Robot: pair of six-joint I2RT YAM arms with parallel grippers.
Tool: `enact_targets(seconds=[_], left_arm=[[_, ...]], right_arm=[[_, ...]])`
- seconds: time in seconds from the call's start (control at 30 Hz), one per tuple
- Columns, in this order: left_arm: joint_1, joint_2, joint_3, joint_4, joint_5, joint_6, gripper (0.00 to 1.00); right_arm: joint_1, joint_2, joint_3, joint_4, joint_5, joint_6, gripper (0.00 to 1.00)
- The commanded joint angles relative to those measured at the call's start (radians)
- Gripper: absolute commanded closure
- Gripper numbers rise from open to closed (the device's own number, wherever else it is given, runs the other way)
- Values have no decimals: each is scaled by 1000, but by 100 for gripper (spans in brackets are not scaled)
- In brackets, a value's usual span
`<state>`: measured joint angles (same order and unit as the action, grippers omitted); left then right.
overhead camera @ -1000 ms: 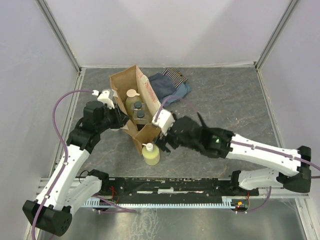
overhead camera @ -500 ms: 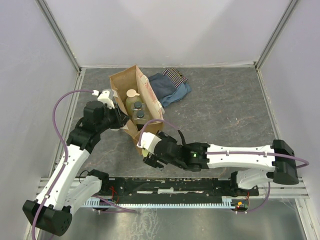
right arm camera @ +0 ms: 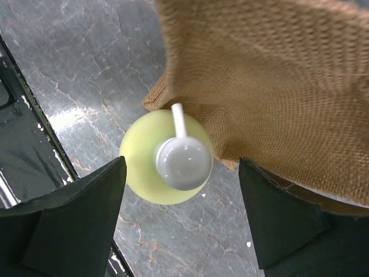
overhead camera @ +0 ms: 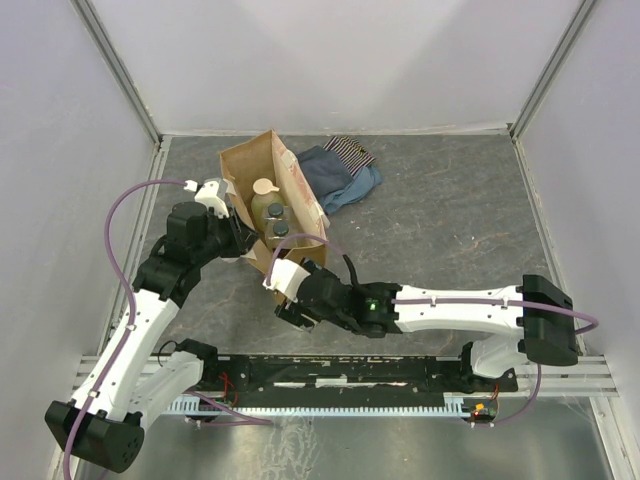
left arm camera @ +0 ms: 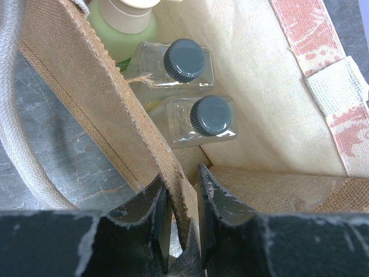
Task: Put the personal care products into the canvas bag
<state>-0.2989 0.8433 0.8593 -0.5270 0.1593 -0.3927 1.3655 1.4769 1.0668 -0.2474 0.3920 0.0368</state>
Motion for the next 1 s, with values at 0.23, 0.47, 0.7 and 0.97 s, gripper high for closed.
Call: enact_targets(seconds=[0.23,0.47,0.7,0.97], left_arm=[[-3,-21,3,18,6,48,70],[-3,-20,4,19,5,46,70],[-3,-21,2,18,5,46,70],[-3,-17,6,18,7,47,70]], right_arm=[[-56,7,19,108,-124,45,22],[-61,46,26,108,-186,78,31],[-62,58,19,96,-194,96,54],[-63,41,33,46,-166,95,90]])
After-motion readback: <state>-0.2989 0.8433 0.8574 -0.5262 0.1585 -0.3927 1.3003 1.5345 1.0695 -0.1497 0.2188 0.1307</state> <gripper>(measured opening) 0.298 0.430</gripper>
